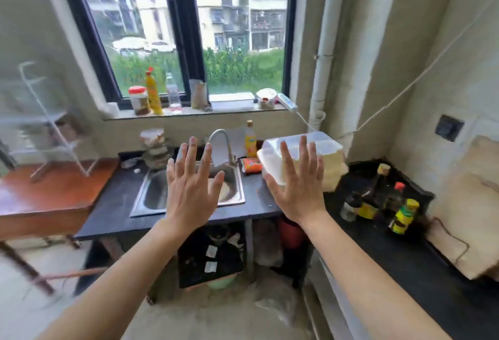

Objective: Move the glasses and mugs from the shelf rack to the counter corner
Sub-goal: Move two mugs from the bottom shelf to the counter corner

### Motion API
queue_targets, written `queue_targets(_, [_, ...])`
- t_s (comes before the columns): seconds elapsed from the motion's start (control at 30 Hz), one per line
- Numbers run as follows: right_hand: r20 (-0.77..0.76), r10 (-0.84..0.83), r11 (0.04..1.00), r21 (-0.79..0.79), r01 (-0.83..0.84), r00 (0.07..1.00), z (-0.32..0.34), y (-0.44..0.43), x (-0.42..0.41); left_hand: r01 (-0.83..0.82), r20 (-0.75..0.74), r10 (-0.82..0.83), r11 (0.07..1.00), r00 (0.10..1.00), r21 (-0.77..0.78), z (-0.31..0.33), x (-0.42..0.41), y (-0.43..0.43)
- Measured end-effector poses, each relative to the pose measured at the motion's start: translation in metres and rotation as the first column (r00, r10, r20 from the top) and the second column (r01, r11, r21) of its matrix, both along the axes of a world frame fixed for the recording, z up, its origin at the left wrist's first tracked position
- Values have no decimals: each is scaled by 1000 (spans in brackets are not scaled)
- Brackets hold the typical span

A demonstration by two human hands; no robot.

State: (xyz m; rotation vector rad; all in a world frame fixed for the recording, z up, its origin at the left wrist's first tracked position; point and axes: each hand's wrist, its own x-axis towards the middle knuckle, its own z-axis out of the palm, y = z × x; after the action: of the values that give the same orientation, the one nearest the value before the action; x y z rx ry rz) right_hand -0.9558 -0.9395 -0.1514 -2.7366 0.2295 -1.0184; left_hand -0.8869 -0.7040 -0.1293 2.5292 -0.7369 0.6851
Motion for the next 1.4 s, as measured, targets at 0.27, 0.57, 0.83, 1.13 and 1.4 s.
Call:
queue_targets(0.27, [-20,309,948,-69,-309,951,6,178,174,-301,-16,301,953,953,23,-5,106,181])
queue_targets(0.57, [-83,533,841,-53,-538,842,-25,318,325,-549,-97,550,835,830,37,-44,196,320])
queue_targets(0.83, [-111,613,787,-7,-617,782,-30,381,506,-690,-152,683,724,715,6,-39,347,391])
queue_targets(1.13, [-137,730,681,78,-728,669,-19,479,640,-738,-131,734,674,667,18,-31,445,468])
queue_targets(1.4, [-257,754,648,140,-749,604,-62,554,706,-728,-278,697,686,661,-13,-70,540,532])
